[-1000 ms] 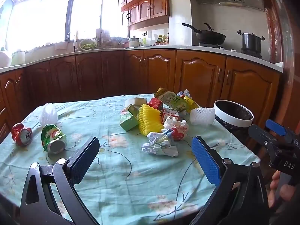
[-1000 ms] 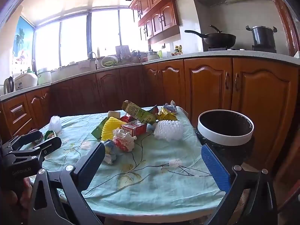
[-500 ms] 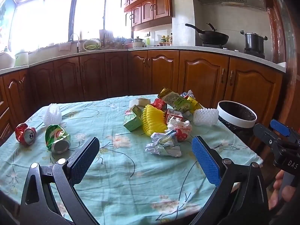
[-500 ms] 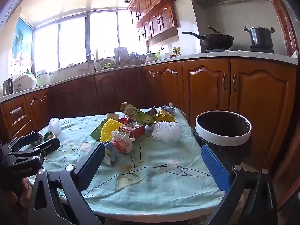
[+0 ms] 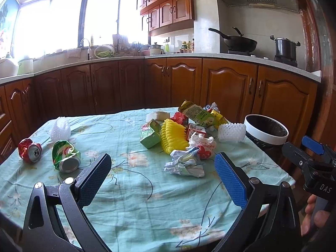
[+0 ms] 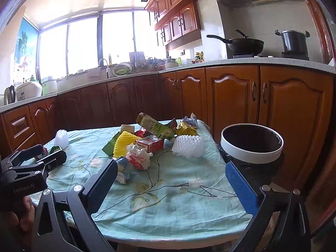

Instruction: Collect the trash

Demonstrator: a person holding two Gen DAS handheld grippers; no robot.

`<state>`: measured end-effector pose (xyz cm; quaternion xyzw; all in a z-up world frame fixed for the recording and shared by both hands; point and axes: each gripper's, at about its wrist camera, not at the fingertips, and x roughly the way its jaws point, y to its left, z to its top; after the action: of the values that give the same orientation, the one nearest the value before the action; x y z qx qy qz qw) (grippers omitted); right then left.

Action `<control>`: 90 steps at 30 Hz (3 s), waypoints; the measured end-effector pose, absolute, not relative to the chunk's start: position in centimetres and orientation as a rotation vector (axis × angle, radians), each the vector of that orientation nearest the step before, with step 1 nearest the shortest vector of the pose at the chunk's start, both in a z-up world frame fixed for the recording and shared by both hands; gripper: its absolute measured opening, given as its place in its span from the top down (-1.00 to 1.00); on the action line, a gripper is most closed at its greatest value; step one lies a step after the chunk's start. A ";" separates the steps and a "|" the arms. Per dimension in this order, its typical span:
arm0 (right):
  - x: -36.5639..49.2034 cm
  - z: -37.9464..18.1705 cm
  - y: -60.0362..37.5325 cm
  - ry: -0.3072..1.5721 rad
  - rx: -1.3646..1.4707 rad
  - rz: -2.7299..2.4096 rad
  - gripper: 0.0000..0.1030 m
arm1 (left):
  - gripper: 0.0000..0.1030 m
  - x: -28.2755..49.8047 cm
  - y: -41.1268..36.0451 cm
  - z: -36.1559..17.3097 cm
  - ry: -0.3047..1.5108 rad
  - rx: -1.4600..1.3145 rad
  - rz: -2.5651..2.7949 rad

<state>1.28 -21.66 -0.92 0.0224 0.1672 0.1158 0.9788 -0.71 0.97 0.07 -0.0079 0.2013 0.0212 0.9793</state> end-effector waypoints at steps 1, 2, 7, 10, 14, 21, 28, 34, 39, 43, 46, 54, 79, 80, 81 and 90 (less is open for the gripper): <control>1.3 -0.9 -21.6 0.338 0.043 0.234 -1.00 | -0.96 -0.7 1.0 0.1 0.406 -0.017 0.041; 1.2 -0.9 -21.6 0.337 0.044 0.236 -1.00 | -0.96 -0.7 1.0 0.1 0.406 -0.018 0.040; 1.1 -0.8 -21.7 0.333 0.043 0.230 -1.00 | -0.96 -0.6 1.0 0.1 0.407 -0.019 0.043; 1.1 -0.8 -21.7 0.335 0.042 0.228 -1.00 | -0.96 -0.8 1.0 0.1 0.406 -0.019 0.044; 1.1 -0.9 -21.7 0.342 0.043 0.236 -1.00 | -0.96 -0.7 1.0 0.1 0.407 -0.018 0.040; 1.1 -0.9 -21.7 0.348 0.046 0.242 -1.00 | -0.96 -0.5 1.0 0.1 0.408 -0.021 0.039; 1.2 -1.1 -21.7 0.354 0.053 0.254 -1.00 | -0.96 -0.7 1.0 0.0 0.412 -0.020 0.041; 1.3 -1.2 -21.7 0.359 0.060 0.263 -1.00 | -0.96 -0.7 1.0 -0.1 0.414 -0.023 0.040; 1.4 -1.2 -21.7 0.361 0.063 0.266 -1.00 | -0.96 -0.6 1.1 -0.2 0.418 -0.023 0.040; 1.6 -1.5 -21.9 0.369 0.076 0.268 -1.00 | -0.96 -0.5 1.1 -0.5 0.425 -0.026 0.037; 1.8 -1.7 -22.0 0.378 0.082 0.269 -1.00 | -0.96 -0.4 1.1 -0.6 0.433 -0.029 0.035; 3.5 -2.0 -22.3 0.435 0.095 0.304 -1.00 | -0.96 1.3 0.8 -1.5 0.503 -0.039 -0.011; 17.5 -5.0 -19.0 0.809 0.324 0.659 0.18 | -0.53 12.5 0.5 -5.0 0.821 -0.043 -0.159; 18.0 -5.2 -18.8 0.824 0.334 0.668 0.18 | -0.53 12.9 0.4 -5.3 0.836 -0.040 -0.162; 18.4 -5.5 -18.6 0.836 0.344 0.676 0.18 | -0.53 13.2 0.4 -5.6 0.846 -0.041 -0.169; 20.4 -7.4 -17.3 0.914 0.363 0.711 0.39 | 0.36 14.2 -0.2 -6.7 0.889 -0.048 -0.240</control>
<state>20.37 -17.29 -7.36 0.1706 0.4296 0.3339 0.8215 14.25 -0.15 -6.70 -0.0230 0.4287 -0.1156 0.8957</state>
